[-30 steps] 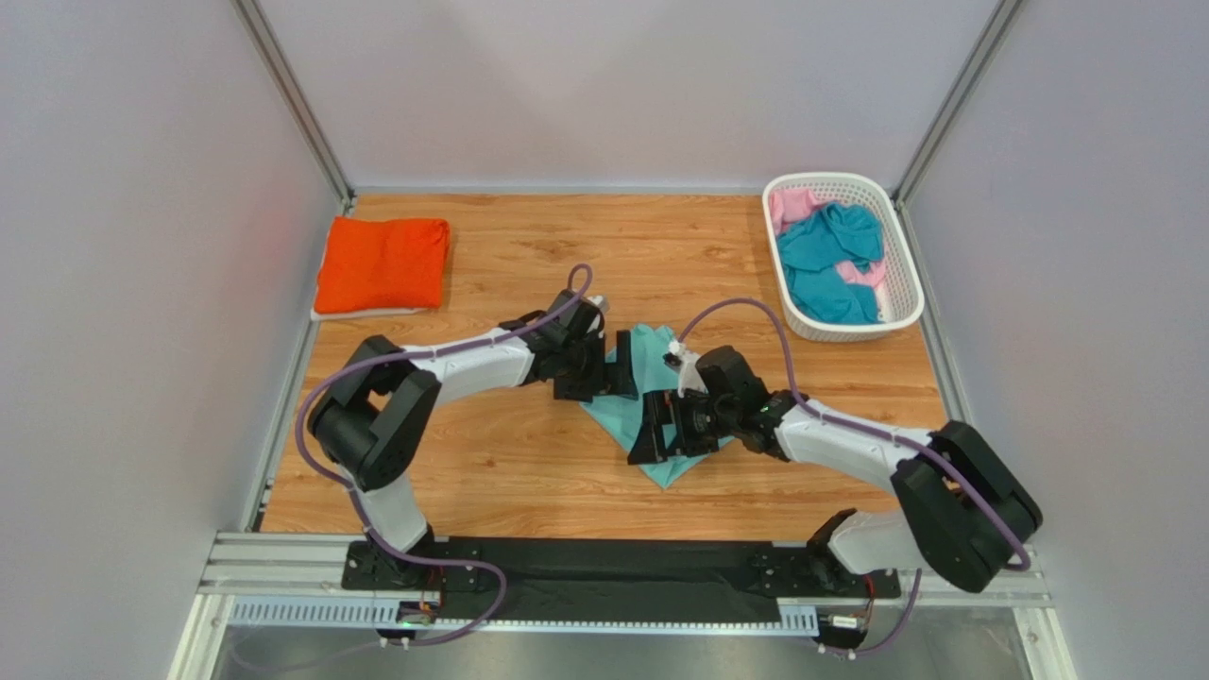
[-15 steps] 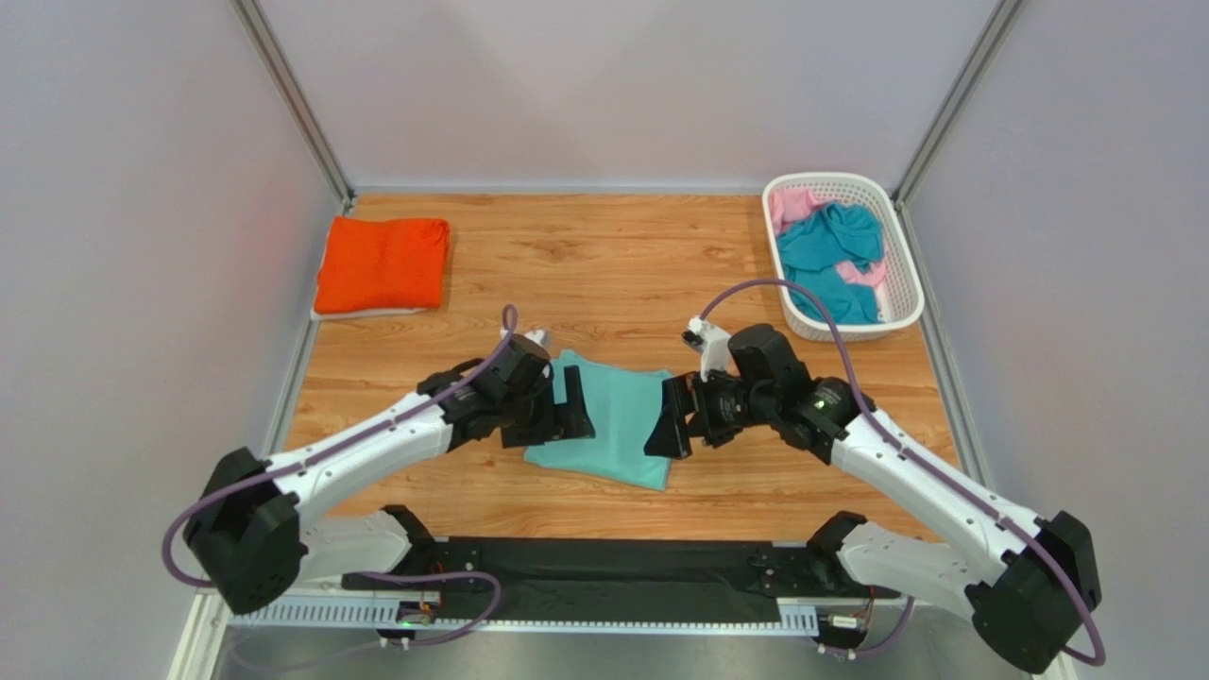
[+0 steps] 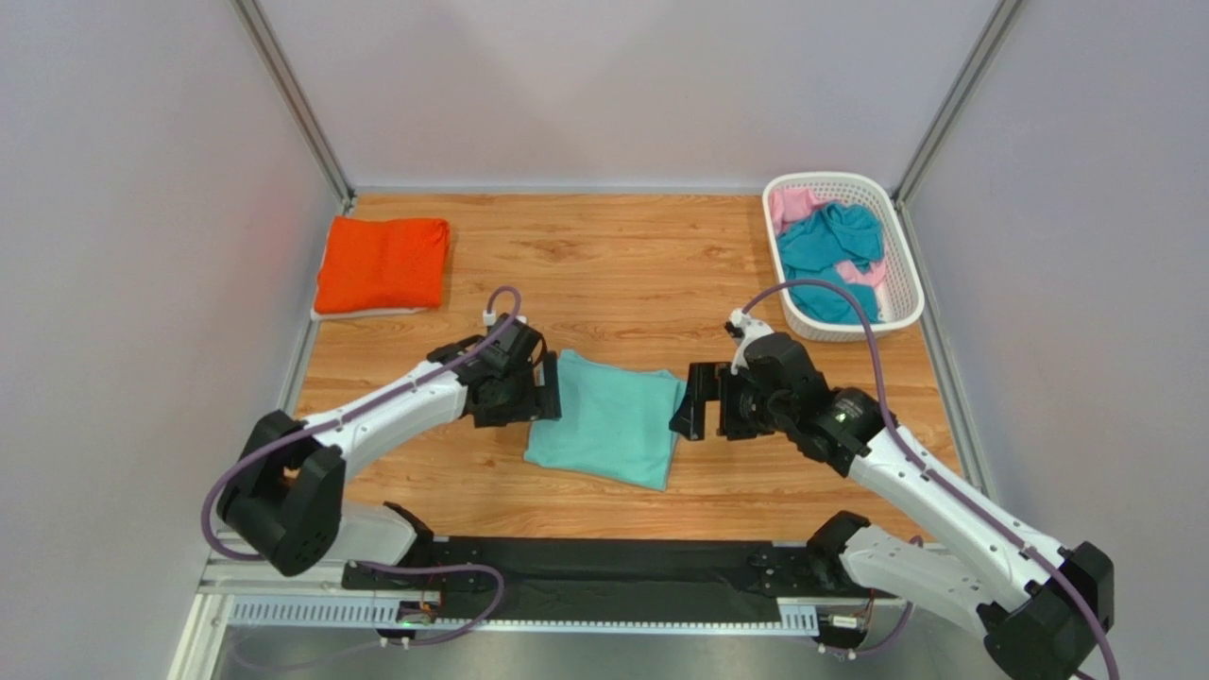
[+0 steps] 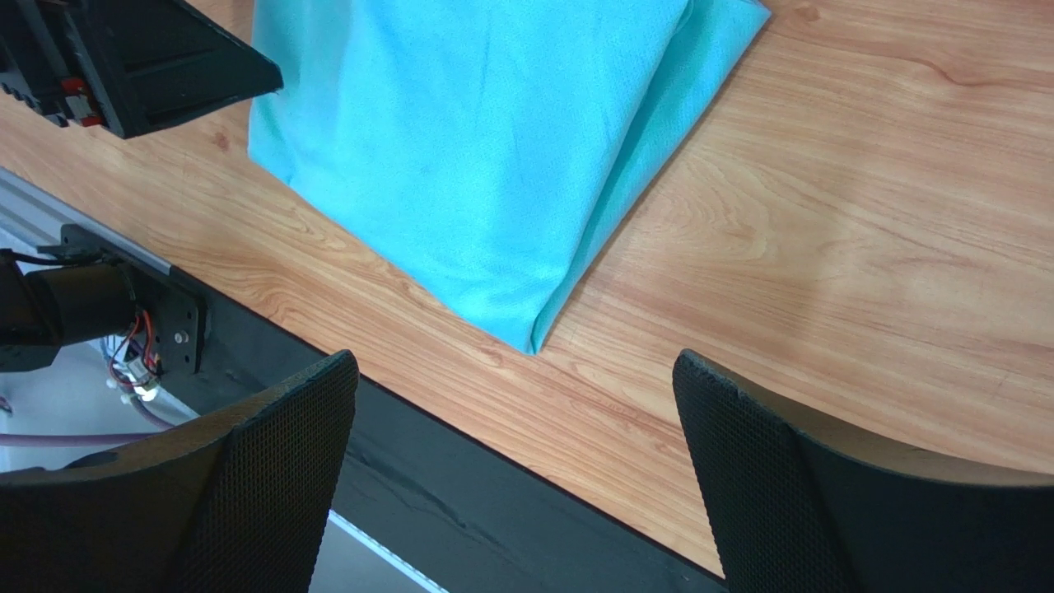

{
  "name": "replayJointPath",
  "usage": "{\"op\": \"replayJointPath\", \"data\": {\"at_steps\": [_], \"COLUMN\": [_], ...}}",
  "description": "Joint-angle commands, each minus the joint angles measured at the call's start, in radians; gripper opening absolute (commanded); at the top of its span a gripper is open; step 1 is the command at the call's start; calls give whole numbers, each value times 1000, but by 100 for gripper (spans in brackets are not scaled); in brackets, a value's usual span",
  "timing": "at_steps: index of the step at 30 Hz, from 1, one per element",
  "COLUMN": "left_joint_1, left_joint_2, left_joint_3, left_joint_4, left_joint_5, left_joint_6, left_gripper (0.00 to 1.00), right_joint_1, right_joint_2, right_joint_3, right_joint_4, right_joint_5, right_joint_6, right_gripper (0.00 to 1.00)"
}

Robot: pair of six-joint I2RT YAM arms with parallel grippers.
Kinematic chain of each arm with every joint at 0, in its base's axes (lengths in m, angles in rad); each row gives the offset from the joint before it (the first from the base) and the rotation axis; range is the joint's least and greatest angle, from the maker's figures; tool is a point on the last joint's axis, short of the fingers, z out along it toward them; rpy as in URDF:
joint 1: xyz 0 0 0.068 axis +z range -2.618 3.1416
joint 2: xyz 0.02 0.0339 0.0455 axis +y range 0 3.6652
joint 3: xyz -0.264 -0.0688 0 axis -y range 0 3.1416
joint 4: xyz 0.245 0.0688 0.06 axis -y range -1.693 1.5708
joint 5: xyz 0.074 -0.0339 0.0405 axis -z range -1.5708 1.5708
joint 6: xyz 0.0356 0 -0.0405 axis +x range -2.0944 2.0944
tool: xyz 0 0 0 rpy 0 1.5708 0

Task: Fold and stack the t-shirts
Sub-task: Neatly place the folded tshirt to the corner

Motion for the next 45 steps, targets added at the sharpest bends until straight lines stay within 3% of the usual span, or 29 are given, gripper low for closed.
{"op": "replayJointPath", "data": {"at_steps": [1,7,18,19,21,24,25,27,31,36,41,45], "left_joint_1": [0,2,-16,-24,-58,-91,-93,-92,-92,-33,65,160], "left_joint_2": [82,216,380,400,423,466,478,486,492,491,486,491], "left_joint_3": [56,89,104,112,150,226,245,300,405,510,570,624], "left_joint_4": [62,111,109,100,51,-47,-87,-113,-193,-198,-118,-5], "left_joint_5": [58,144,126,94,46,-67,-110,-161,-357,-480,-611,-617], "left_joint_6": [91,100,57,44,39,25,24,34,98,210,394,543], "left_gripper": [95,80,45,38,37,22,12,0,0,0,0,0], "right_joint_1": [-3,-2,-2,-2,-3,-8,-8,-11,-15,-22,-31,-38], "right_joint_2": [4,4,-3,-6,-10,-13,-13,-14,-23,-43,-43,-25], "right_joint_3": [8,10,6,8,11,17,19,17,20,33,48,43], "right_joint_4": [-10,-16,-44,-45,-50,-59,-65,-71,-77,-85,-77,-79], "right_joint_5": [36,42,65,76,84,108,110,149,200,269,304,329], "right_joint_6": [22,5,-18,-24,-32,-50,-55,-72,-105,-147,-162,-156], "right_gripper": [100,100,100,100,100,100,100,100,100,100,100,100]}}
